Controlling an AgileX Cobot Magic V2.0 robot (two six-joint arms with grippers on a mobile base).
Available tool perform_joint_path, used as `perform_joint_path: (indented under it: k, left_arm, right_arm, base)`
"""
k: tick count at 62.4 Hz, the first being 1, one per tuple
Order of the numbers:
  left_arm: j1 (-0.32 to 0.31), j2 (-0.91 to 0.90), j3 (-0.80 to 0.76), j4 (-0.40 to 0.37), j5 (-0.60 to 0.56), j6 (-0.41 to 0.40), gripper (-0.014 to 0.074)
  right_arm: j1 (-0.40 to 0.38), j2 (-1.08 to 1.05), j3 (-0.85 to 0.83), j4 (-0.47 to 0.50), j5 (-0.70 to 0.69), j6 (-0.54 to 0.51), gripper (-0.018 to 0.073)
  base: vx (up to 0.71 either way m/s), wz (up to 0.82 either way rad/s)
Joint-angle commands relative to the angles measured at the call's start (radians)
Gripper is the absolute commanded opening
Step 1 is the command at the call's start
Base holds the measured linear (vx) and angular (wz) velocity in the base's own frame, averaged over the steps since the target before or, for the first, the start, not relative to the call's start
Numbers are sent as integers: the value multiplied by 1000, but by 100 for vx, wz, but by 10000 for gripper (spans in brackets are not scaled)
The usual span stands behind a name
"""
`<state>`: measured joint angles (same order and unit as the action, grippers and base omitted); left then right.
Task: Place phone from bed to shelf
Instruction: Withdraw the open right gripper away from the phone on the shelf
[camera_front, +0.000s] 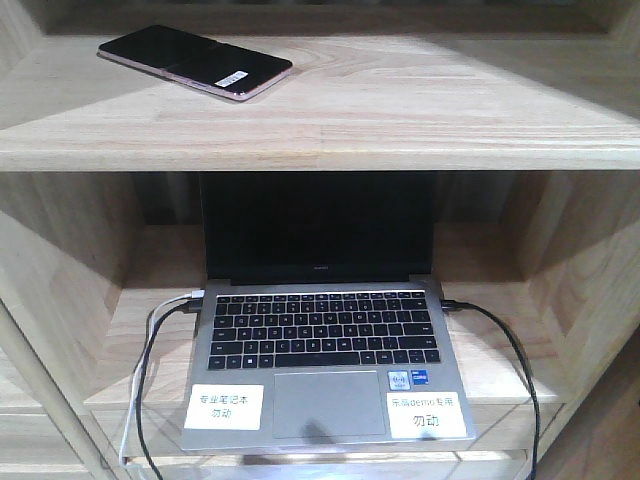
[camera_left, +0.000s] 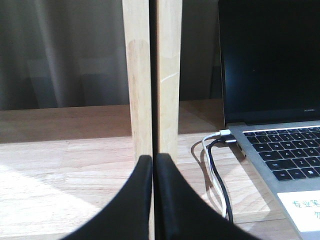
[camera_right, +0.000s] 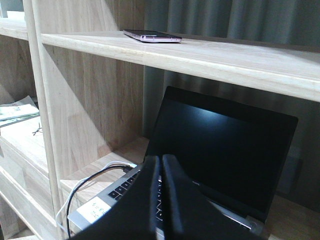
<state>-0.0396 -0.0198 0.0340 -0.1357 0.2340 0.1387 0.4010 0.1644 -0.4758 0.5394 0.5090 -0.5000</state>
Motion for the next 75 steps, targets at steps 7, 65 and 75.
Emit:
perform_joint_path:
  k: [7,65,75]
  left_arm:
    - [1,-6,2,-10,-73,-4,1]
    - [1,-6,2,-10,-73,-4,1]
    - [1,-6,2,-10,-73,-4,1]
  right_arm:
    - [-1,13,-23,8,-63,-5,-4]
    - [-17,13,-23,-269,-76,314,-4]
    - [-85,13,-23,-367,-59,365,-4]
  base:
    - [0,0]
    - [0,0]
    - [0,0]
